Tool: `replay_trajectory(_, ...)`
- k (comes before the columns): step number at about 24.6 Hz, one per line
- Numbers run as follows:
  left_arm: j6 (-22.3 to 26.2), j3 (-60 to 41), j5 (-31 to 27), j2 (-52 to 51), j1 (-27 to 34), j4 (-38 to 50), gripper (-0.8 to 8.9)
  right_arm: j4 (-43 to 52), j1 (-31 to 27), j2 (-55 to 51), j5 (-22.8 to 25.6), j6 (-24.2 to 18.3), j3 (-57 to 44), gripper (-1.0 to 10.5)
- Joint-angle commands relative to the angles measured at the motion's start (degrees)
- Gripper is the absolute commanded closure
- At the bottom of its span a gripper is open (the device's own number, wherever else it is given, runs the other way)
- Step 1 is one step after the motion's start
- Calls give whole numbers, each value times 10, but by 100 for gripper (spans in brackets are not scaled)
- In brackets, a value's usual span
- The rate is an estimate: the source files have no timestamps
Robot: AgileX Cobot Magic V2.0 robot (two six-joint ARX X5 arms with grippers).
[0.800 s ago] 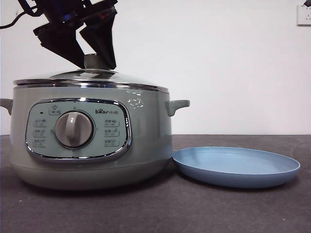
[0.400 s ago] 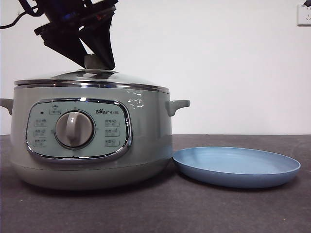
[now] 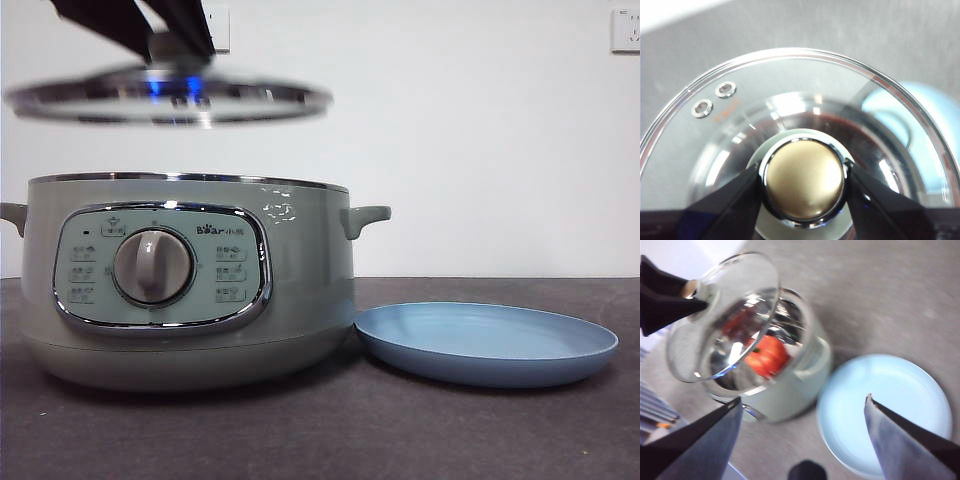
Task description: Take the pumpkin out from the steamer,put the pumpkin in the blue plate,close the lid
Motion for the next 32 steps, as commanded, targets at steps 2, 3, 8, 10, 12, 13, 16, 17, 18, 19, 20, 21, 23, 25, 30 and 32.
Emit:
replay_trajectory(2,3,3,-43,-60,-1,8,822,65,41,12,-4,25,1,543)
replay_trajectory(3,3,3,-56,-74,-1,4,822,78,52,17,-3,31,1,544)
replay_trajectory(8,3,3,-125,-151,-1,-18,822,136,126,72,3,46,5,609)
replay_trajectory(10,3,3,-151,-178,-1,-29,822,144,155,106,4,46,15,600)
replay_trajectory(12,3,3,-176,-202,-1,-41,822,143,185,146,28,42,36,593)
replay_trajectory(13,3,3,-189,-213,-1,-48,822,141,202,169,44,37,50,577)
replay_trajectory(16,5,3,-220,-240,-1,-66,822,127,244,233,83,16,103,501)
replay_trajectory(17,8,3,-232,-248,-1,-73,822,116,258,258,95,5,127,501)
replay_trajectory(18,10,3,-242,-253,-1,-78,822,103,268,279,107,-3,149,501)
replay_trajectory(19,15,3,-251,-259,-1,-83,822,88,279,301,118,-10,174,501)
replay_trajectory(20,18,3,-266,-264,-1,-90,822,64,292,332,137,-21,210,501)
replay_trajectory(21,18,3,-277,-268,-1,-96,822,43,301,355,151,-28,239,501)
replay_trajectory(23,18,3,-294,-272,-1,-108,822,-6,318,408,184,-44,307,501)
replay_trajectory(25,18,3,-296,-272,-1,-124,822,-67,348,483,237,-61,397,501)
replay_trajectory(30,18,3,-296,-272,-1,-131,822,-126,401,612,349,-87,526,499)
replay_trajectory(32,18,3,-303,-272,-1,-132,822,-125,408,640,349,-90,531,499)
